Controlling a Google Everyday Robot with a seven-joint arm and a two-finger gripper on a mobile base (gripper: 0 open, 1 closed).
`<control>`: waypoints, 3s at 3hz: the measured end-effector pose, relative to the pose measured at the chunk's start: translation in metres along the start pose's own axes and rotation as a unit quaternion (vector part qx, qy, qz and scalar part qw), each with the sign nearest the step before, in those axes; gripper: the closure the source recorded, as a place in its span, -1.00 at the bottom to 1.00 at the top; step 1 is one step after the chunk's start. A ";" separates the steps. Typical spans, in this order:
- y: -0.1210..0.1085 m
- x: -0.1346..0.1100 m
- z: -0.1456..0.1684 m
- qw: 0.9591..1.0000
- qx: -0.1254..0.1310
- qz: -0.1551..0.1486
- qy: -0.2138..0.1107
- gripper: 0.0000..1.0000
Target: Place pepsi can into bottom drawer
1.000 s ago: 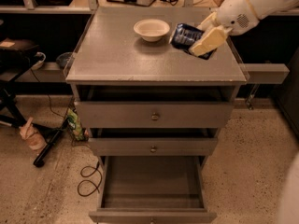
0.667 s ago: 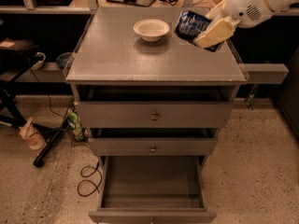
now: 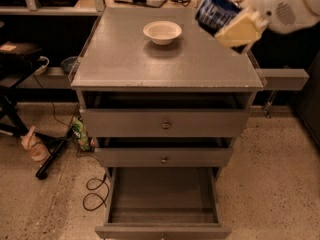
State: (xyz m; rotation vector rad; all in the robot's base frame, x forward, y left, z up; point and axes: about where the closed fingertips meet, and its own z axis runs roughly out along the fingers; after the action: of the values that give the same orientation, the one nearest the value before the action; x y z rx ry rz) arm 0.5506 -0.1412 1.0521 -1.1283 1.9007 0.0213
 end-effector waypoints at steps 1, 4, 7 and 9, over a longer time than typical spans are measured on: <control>0.009 0.012 0.017 0.999 0.021 0.029 0.007 1.00; 0.026 0.029 0.018 0.993 0.102 0.060 0.022 1.00; 0.042 0.087 0.057 0.980 0.172 0.062 0.076 1.00; 0.057 0.100 0.067 0.989 0.114 0.074 0.053 1.00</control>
Offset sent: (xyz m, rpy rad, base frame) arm 0.0019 0.0019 -0.0192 0.0150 -0.0001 -0.0689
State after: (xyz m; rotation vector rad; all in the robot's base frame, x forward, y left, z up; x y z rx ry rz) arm 0.5377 -0.1492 0.9193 -0.8481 2.0197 -0.1729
